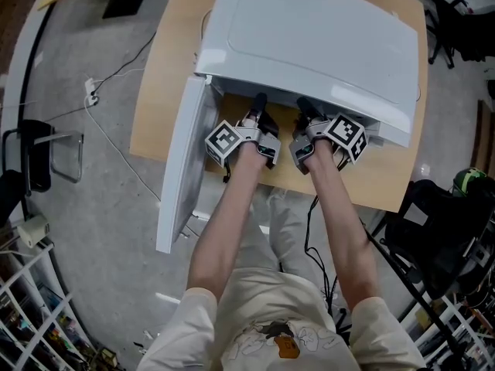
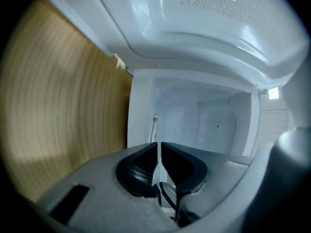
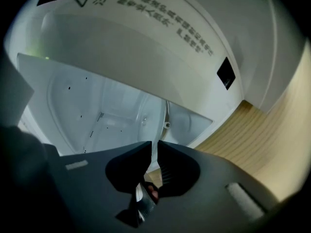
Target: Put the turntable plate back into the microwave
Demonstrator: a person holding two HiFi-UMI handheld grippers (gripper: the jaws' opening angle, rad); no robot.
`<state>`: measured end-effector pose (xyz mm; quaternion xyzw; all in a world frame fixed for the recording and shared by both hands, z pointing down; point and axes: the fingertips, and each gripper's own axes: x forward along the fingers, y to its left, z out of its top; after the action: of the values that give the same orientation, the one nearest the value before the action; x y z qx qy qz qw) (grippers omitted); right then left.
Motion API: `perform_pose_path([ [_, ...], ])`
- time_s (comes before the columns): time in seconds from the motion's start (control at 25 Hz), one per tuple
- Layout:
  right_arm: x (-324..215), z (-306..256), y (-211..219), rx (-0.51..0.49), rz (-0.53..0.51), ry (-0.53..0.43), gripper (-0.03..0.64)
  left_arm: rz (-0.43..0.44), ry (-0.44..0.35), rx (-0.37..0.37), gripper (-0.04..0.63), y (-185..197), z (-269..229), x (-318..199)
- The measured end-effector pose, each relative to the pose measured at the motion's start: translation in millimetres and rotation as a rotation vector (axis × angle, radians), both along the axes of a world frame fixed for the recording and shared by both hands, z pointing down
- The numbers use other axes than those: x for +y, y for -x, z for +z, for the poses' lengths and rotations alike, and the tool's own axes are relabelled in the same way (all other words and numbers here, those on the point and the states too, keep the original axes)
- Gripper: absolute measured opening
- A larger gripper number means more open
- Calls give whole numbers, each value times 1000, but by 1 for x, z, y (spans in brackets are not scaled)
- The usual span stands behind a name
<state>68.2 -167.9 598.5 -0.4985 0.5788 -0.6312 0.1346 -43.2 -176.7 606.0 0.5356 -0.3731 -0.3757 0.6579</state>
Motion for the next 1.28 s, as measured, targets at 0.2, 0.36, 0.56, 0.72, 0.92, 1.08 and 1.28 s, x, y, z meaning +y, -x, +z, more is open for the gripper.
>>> perform_pose_path([
  [0.2,-2,-2,-3,25,6,-14,49,20,16,-53,18,-2,-2,-3],
  [0.36,1,1,-6,45,-12,-7,34,34,30,-97,19,-8,2,-7],
  [0.56,8,-4,0,63,-49,-19,34,47,36,-118,18,-9,1,-7],
  [0.72,15,-6,-4,55,-63,-23,32,81,86,-147,20,-18,5,-10],
  [0.92,26,-7,2,48,-78,-24,26,144,236,-185,23,-25,10,-11],
  [1.08,32,-6,3,41,-85,-22,25,133,272,-167,21,-28,11,-9],
  [1.28,33,-4,0,39,-96,-15,25,86,253,-161,29,-21,9,-9],
])
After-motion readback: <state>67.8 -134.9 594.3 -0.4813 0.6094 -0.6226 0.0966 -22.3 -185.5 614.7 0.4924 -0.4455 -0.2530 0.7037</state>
